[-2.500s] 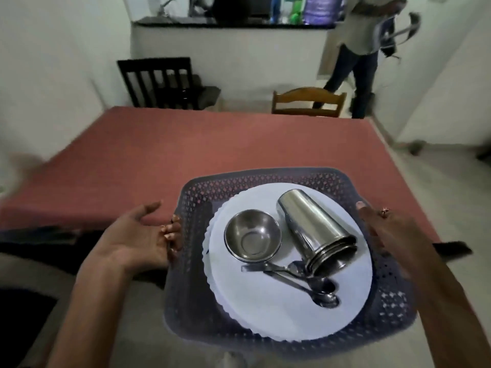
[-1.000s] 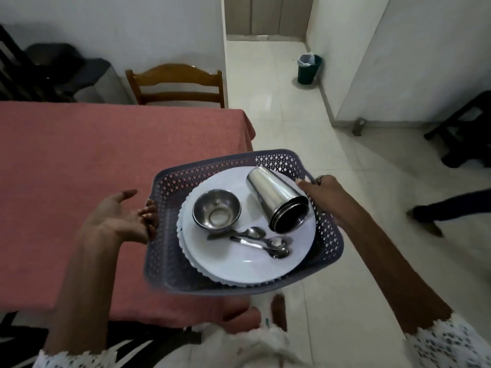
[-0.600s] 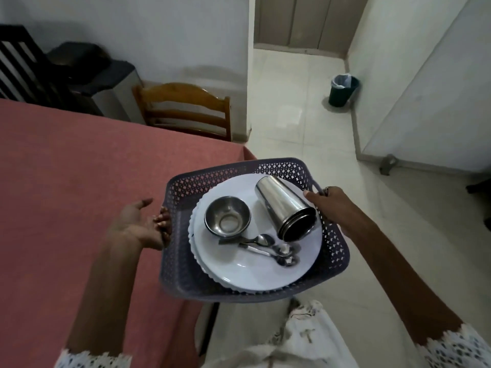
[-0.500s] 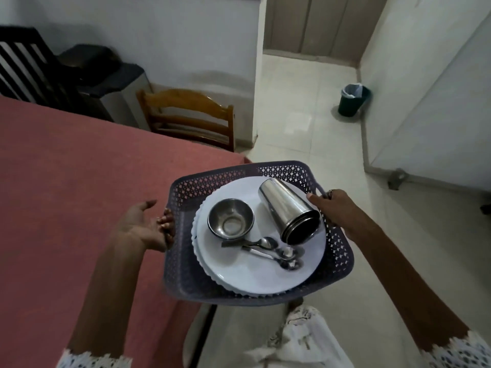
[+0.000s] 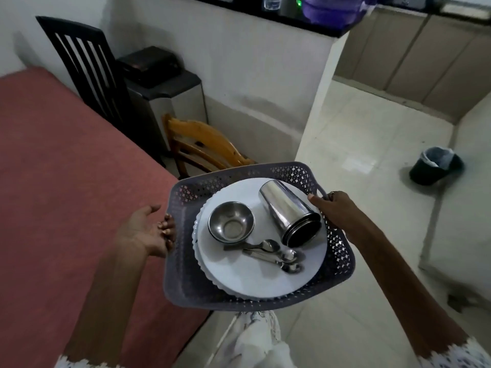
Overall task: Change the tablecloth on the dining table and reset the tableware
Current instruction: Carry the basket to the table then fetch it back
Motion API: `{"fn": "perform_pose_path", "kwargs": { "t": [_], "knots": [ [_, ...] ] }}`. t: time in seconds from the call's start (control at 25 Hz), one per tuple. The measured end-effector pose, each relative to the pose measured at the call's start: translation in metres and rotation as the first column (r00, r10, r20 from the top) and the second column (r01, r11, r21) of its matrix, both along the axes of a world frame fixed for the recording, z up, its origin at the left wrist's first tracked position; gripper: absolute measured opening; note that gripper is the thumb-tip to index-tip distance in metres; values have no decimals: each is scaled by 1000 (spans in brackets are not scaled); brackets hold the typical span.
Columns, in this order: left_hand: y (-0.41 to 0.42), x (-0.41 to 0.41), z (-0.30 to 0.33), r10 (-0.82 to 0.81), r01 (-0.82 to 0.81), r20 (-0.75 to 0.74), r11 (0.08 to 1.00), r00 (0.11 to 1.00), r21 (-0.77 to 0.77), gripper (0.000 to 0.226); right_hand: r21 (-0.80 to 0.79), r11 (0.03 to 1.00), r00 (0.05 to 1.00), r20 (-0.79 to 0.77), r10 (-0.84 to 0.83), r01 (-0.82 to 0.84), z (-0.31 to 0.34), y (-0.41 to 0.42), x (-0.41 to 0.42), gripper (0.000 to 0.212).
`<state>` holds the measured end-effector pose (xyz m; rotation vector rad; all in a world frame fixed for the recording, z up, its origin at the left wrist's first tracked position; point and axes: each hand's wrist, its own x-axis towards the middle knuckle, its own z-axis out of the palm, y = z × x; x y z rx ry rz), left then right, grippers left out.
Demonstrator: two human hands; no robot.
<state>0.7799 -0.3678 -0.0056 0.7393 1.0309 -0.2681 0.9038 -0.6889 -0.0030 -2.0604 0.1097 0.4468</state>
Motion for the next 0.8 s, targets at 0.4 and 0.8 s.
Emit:
{"fn": "perform_pose_path", "kwargs": {
  "t": [0.4,0.8],
  "knots": [
    [27,189,1,313,-313,16,949,950,25,38,22,947,947,-23,321,-320,-12,73,279,42],
    [43,348,-3,668,-668,-10,743,744,41,36,-10,739,738,-67,672,-674,-20,202,532,35]
  ]
}}
